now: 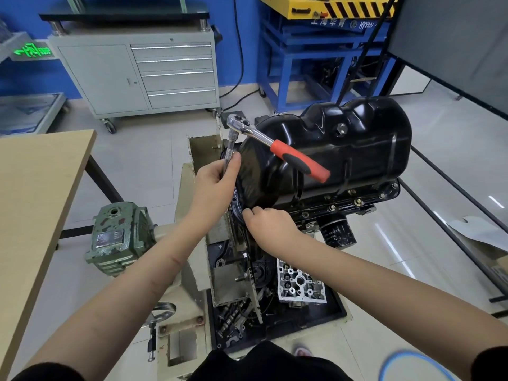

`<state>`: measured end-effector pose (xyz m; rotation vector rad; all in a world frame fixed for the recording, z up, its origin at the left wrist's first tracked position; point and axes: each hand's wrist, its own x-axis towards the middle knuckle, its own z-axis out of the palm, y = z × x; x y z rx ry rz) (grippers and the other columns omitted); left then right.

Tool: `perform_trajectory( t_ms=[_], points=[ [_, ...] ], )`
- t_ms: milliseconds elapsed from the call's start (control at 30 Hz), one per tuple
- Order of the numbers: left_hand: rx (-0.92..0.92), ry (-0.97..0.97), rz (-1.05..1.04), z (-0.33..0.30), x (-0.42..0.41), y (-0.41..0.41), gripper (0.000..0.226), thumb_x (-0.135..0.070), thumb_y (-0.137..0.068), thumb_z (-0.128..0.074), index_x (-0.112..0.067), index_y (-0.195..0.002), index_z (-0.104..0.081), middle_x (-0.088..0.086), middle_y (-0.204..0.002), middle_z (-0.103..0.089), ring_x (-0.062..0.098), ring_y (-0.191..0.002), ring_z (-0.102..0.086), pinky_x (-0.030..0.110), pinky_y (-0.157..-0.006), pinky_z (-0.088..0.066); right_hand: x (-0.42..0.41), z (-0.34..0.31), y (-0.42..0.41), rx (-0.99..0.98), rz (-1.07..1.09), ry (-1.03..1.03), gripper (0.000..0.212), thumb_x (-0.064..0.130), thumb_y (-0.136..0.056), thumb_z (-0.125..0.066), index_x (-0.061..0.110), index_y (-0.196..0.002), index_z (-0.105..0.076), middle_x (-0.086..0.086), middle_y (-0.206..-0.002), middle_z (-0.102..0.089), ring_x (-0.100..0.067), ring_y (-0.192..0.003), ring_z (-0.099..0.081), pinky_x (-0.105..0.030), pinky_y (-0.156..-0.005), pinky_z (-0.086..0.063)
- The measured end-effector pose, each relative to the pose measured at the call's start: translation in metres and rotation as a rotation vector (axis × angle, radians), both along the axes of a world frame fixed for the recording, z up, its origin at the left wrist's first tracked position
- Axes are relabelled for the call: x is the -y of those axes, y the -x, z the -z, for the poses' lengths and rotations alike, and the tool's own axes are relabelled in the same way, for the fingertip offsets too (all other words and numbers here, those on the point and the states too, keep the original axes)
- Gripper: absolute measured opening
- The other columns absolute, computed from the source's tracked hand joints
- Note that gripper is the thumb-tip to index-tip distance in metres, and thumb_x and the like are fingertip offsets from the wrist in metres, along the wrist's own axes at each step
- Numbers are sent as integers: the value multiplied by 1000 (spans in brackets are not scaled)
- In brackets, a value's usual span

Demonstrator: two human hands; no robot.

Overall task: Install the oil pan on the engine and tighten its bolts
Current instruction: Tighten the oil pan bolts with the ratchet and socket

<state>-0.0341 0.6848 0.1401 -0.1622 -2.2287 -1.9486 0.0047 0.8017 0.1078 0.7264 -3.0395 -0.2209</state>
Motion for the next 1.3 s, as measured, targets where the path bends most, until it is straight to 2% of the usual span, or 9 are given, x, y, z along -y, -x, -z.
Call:
perform_trajectory(
  t_ms=[167,300,433,600,700,733,833,1000,1300],
  points=[
    [-10,9,-12,-2,-1,-3,51,-49,-80,-48,-24,-44,-23,-11,-41,-18,17,-46,-19,32,-50,-16,2,-4,0,38,-1,5,26,-6,-83,-45,2,-108,-48,-15,-106,-54,-30,-92,-59,-32,-59,-34],
    [-23,13,-13,-1,-1,-5,53,-43,-86,-49,-24,-45,-22,-11,-41,-18,16,-45,-20,30,-50,-17,11,-11,-4,-142,51,-29,36,16,-25,-85,14,-50,-59,2,-46,-54,-10,-33,-51,-17,-29,-29],
    [-35,1,0,-1,0,-7,56,-33,-92,-49,-27,-43,-23,-12,-39,-19,8,-40,-20,26,-46,-17,16,-11,-5,-190,183,-69,41,31,-10,-81,17,-35,-52,8,-29,-41,-3,-23,-40,-9,-31,-20],
    [-34,-11,2,-1,2,-9,51,-33,-93,-49,-22,-49,-25,-11,-39,-22,8,-39,-21,26,-46,-18,24,-23,-2,-71,182,-196,29,32,-36,-81,14,-52,-64,4,-45,-58,-8,-42,-59,-17,-42,-3],
    [-41,-2,-3,-1,2,-10,52,-33,-93,-49,-23,-48,-24,-10,-40,-22,9,-40,-22,27,-47,-18,22,-16,8,72,40,-212,3,3,-78,-60,5,-76,-61,-2,-87,-67,-21,-80,-65,-21,-43,-12],
    [-43,2,-5,-1,2,-10,52,-33,-92,-49,-23,-48,-24,-9,-41,-22,10,-40,-22,28,-47,-18,22,-11,12,101,31,-205,14,-5,-82,-51,4,-72,-53,-2,-94,-65,-24,-88,-64,-22,-43,-14],
    [-43,1,-2,-2,3,-11,53,-32,-92,-49,-24,-46,-24,-9,-41,-22,9,-40,-21,28,-47,-18,23,-12,10,89,35,-225,25,-3,-89,-46,5,-65,-44,1,-83,-61,-24,-90,-63,-23,-44,-16],
    [-47,18,-6,-2,2,-11,50,-33,-93,-49,-20,-50,-25,-2,-44,-23,9,-39,-22,27,-47,-20,20,-14,4,77,-1,-218,18,0,-88,-47,5,-103,-57,-3,-103,-61,-25,-93,-62,-23,-45,-17],
    [-40,25,-12,-1,0,-13,51,-32,-92,-50,-20,-51,-23,-2,-44,-22,10,-41,-22,27,-47,-20,15,-11,9,59,29,-132,21,-2,-87,-45,6,-99,-60,-5,-102,-65,-27,-94,-62,-25,-53,-29]
  ],
)
